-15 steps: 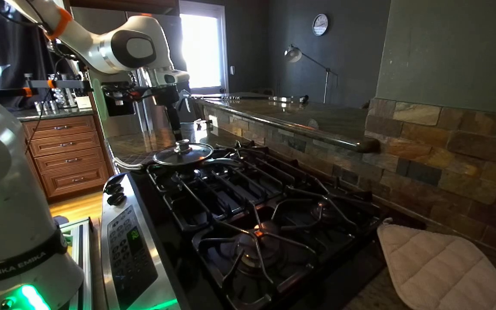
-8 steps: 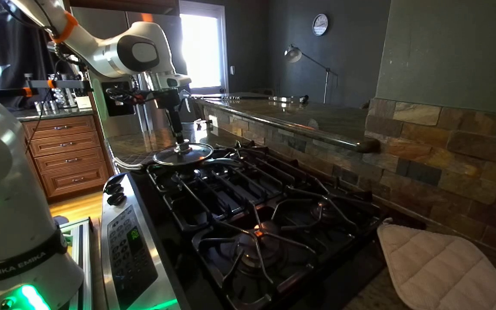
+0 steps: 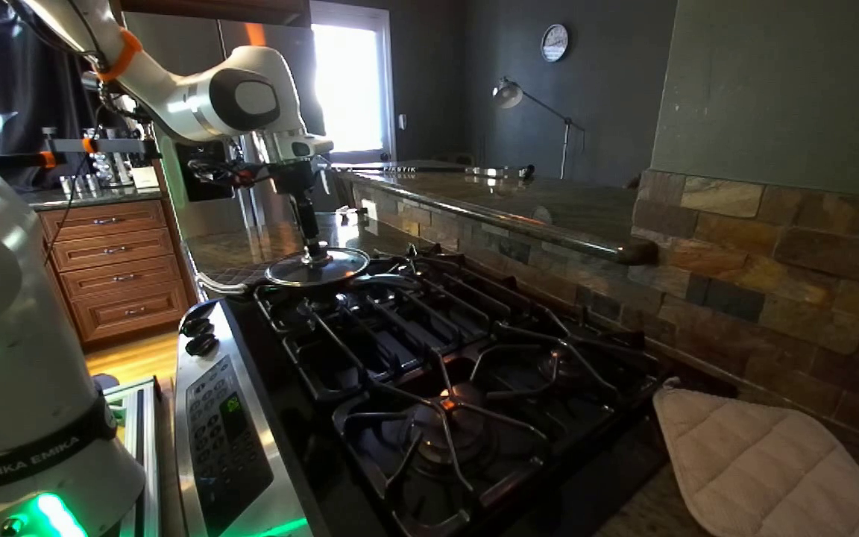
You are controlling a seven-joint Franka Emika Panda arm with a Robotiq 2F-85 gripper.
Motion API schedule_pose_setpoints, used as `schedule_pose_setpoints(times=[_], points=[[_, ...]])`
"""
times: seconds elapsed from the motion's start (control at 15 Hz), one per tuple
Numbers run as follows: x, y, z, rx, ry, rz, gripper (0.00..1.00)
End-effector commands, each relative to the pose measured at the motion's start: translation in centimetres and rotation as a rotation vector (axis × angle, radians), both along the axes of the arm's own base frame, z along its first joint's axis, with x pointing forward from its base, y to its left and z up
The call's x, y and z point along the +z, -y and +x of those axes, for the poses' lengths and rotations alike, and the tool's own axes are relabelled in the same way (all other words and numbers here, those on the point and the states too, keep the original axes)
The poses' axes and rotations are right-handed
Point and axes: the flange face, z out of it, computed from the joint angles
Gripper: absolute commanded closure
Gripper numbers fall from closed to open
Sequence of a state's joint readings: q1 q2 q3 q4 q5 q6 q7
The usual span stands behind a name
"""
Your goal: Take the lid off the pot, then move the pot backwards, then put the lid on it
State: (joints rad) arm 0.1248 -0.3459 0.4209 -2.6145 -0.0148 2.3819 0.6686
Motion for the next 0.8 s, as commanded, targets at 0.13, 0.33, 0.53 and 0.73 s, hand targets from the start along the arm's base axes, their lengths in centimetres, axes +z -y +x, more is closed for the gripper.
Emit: schedule_pose_setpoints(times=[0.13,0.33,0.53,0.73], points=[[-0.34,-0.34,0.46,-0.013,0.039,0.015,0.00],[-0.55,-0.21,0.41,-0.011,0.034,0.013,0.28],[-0.67,-0.10,0.33,-0.011,0.032,0.013,0.45],[-0.71,-0.01,0.33,-0.012,0.032,0.013,0.67]])
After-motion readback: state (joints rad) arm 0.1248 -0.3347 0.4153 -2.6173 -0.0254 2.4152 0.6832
